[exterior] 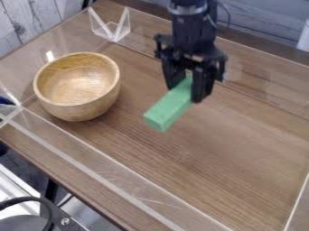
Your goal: Remove the green block from inside the brown bowl and put it on the table
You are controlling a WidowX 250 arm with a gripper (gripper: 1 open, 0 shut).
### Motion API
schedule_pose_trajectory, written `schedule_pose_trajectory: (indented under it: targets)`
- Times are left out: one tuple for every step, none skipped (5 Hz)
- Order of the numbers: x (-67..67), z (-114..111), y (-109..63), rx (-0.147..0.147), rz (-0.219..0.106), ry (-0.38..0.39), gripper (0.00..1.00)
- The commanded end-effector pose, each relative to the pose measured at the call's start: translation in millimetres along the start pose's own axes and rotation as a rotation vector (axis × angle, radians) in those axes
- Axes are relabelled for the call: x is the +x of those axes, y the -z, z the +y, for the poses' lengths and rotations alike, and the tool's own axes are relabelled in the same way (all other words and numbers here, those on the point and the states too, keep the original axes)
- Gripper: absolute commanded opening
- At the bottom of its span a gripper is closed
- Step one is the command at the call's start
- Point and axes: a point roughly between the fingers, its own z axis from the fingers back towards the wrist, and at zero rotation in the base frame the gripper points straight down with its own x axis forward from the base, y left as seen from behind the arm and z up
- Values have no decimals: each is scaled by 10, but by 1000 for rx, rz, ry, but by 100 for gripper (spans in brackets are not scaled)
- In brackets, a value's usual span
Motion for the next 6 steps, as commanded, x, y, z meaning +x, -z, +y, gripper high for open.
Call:
schedule_pose_trajectory:
  targets:
    - [8, -77, 36, 11, -44, 22, 0]
    - [-39, -27, 246, 11, -15, 22, 0]
    - [-58, 19, 457, 9, -1, 27, 0]
    - [-65, 48, 596, 12, 6, 31, 0]
    - [-69, 43, 511, 11, 4, 25, 100]
    - [-68, 27, 316, 20, -22, 19, 100]
